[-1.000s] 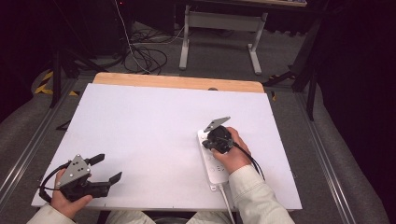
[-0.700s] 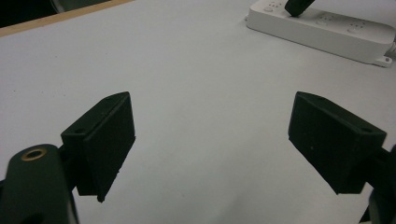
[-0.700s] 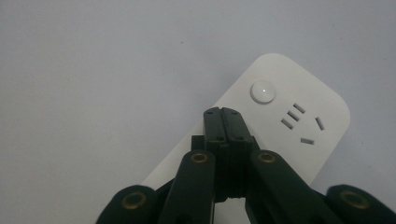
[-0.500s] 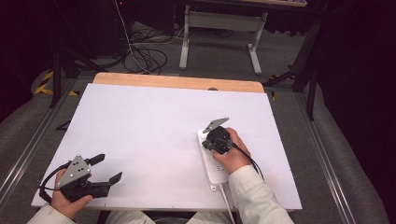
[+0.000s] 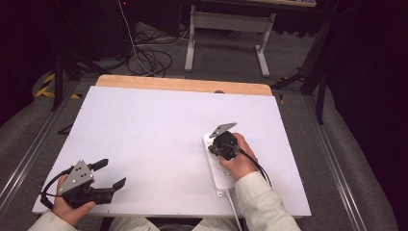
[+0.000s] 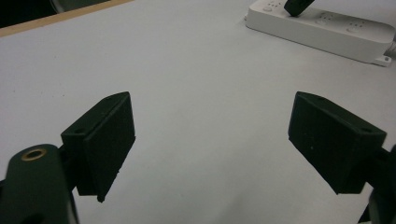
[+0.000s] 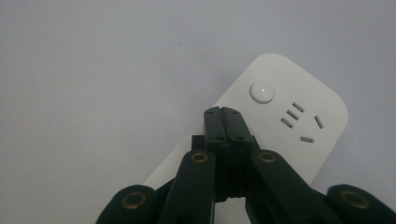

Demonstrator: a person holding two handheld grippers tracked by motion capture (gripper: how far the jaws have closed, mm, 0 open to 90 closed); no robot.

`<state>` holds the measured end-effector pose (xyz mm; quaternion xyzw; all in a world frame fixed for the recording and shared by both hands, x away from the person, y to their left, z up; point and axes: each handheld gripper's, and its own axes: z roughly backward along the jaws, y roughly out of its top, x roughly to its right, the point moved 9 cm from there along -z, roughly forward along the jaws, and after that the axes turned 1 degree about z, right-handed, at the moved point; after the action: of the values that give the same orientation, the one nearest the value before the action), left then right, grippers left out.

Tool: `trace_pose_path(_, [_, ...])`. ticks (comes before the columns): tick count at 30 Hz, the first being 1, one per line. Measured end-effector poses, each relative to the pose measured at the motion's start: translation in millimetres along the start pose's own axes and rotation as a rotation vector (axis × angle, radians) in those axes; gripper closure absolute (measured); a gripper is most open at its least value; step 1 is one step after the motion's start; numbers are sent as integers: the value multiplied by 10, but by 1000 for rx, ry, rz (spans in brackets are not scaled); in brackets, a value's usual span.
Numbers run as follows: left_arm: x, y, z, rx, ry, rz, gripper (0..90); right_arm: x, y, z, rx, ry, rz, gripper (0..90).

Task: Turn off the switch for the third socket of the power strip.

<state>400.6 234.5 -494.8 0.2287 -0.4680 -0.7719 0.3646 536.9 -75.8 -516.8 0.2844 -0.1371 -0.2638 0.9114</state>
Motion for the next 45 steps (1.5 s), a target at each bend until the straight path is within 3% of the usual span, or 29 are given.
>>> trace_pose_path(14, [2,1,6,1,0,2,153,-2,2,-3,-20,-11,6,900])
trace_pose_path(16, [-7,2,-1,0,0,-2,153,-37,83,82,34,8,48,900])
trace_pose_path(17, [-5,-2,-6,-3,-1,2,153,-58,154,155,88,20,36,900])
trace_pose_path(18, [-6,-4,-10,-5,-1,1,153,-58,154,155,88,20,36,900])
trace_pose_path(19, [-14,-3,-10,-4,0,-1,153,-82,282,308,151,28,32,900])
trace_pose_path(26, [-4,0,0,0,-1,6,153,-124,402,454,173,0,67,900])
trace_pose_path(37, [-18,2,-5,-1,2,2,153,-130,406,506,171,8,61,900])
trace_pose_path(42, [-9,-5,-9,-5,0,10,154,-156,428,557,199,17,69,900])
trace_pose_path(43, [-11,-4,-7,-7,-1,5,154,-162,427,560,200,24,69,885])
trace_pose_path(44, [-15,-3,-5,-6,1,3,154,-166,426,559,201,31,69,765])
trace_pose_path(45, [-15,-3,-5,-6,1,3,154,-166,426,559,201,31,69,765])
